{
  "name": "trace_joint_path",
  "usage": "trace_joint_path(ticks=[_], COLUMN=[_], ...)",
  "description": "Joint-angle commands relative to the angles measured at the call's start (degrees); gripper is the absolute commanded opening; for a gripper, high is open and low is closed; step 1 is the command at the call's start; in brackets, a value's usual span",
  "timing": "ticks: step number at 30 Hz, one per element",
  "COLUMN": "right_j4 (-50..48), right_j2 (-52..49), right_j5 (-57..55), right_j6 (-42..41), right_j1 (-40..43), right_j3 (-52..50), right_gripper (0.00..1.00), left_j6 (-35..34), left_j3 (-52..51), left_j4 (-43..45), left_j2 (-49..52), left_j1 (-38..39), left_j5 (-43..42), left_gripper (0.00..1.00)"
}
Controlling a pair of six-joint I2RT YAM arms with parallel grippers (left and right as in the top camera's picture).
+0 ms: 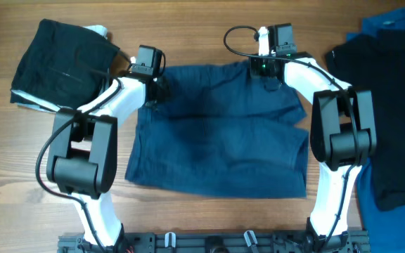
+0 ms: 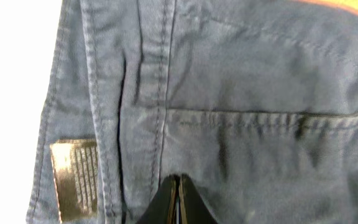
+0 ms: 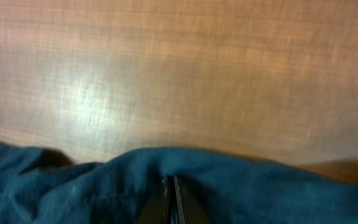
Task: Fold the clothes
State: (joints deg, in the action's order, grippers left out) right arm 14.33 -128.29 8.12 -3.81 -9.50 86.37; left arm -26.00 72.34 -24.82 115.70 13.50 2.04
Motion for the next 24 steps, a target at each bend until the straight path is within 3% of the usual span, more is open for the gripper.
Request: trace_joint_path(ticks=[1,4,8,12,14,16,17,18,21,22,24], right_j4=[-4.48,-12.48,-19.65,-18.21,-10.45,2.12,11.69,17.81,41.31,47.39,58.51], right_j2=[-6.34,-6.34,-6.34,-6.08,-5.31,-2.95,0.00,2.08,10.91,12.61,14.69], right_j5=[-8.87,-14.29,-13.18,-5.35,-2.27,-1.64,-1.64,-1.64,-1.62,-1.36,2.36], right_j6=[-0.68,-0.68,-0.90,-0.85,-0.83,-0.70,-0.92,-1.55,-4.90,-6.62,-7.96], right_j1=[-0.07,0.33,3.15,6.27,7.72,8.20,8.20,8.20,8.24,8.24,8.24], right_j3=[-2.38,-2.36,-2.36,2.84,10.64,19.26,22.91,24.24,24.83,24.81,24.72], right_gripper=[0.04,0.04,0.05,0.22,0.40,0.62,0.75,0.81,0.82,0.81,0.72], left_j6=[3.32,3.28,3.30,5.35,9.27,12.07,12.11,12.11,12.11,12.13,12.13], left_j3=[-2.27,-2.25,-2.23,1.88,9.81,21.49,28.72,31.58,35.56,35.56,35.56], left_j4=[8.35,19.98,32.39,34.25,26.47,11.87,0.90,-4.48,-23.37,-28.63,-37.66], left_j2=[7.69,9.57,11.30,11.28,11.06,10.05,8.35,6.91,-0.22,-2.23,-5.66], left_j1=[-1.36,-4.28,-8.50,-9.20,-8.52,-7.76,-7.58,-7.54,-7.89,-8.15,-9.16], left_j5=[6.32,7.93,7.19,2.16,0.74,0.76,0.70,0.76,0.70,0.48,-2.12], left_gripper=[0.04,0.04,0.04,0.04,0.11,0.32,0.37,0.43,0.57,0.78,1.00])
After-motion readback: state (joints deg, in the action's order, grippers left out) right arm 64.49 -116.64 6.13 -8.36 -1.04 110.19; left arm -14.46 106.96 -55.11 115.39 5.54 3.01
